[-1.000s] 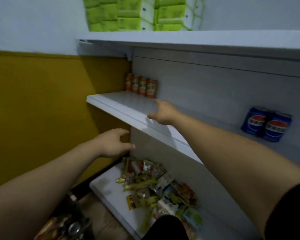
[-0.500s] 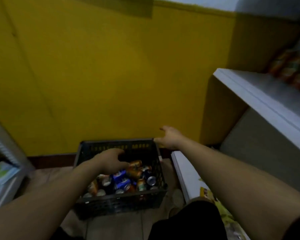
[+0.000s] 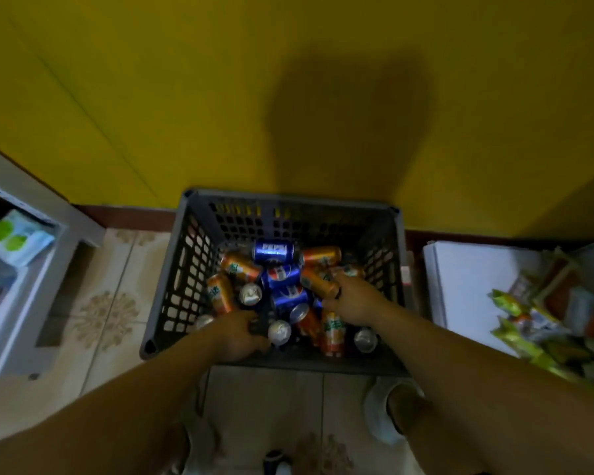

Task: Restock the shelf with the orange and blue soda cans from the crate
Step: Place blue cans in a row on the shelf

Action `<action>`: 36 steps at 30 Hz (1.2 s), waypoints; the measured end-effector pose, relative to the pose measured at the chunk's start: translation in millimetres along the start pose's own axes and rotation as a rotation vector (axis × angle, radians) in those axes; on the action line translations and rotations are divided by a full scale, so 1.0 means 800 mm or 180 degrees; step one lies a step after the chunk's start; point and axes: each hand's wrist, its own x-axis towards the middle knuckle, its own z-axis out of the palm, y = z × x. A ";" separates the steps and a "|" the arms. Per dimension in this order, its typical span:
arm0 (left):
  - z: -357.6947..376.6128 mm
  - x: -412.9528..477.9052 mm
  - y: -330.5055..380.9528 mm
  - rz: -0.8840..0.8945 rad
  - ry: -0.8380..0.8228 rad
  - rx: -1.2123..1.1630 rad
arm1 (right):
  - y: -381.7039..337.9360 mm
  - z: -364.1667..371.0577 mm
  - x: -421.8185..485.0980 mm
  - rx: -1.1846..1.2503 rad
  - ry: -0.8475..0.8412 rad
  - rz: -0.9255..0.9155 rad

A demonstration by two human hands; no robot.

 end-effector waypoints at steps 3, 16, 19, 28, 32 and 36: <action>0.015 0.048 -0.032 0.0017 0.0033 0.0296 | 0.014 0.053 0.055 0.0063 -0.0295 -0.0076; 0.059 0.157 -0.123 -0.0121 -0.0247 0.1372 | 0.023 0.186 0.173 -0.1782 -0.1240 -0.1158; 0.058 0.156 -0.120 -0.0065 -0.0178 0.1098 | 0.017 0.171 0.167 -0.1100 -0.1131 -0.0889; 0.014 0.073 -0.034 0.0502 0.0148 -0.1409 | -0.040 0.070 0.042 0.2023 0.0255 -0.0431; -0.011 0.006 0.022 0.0619 0.0253 -0.1997 | -0.064 0.016 -0.032 0.2943 0.0817 -0.0353; -0.026 -0.075 0.098 0.0970 0.0547 -0.2343 | -0.082 -0.035 -0.111 0.3445 0.1364 -0.0547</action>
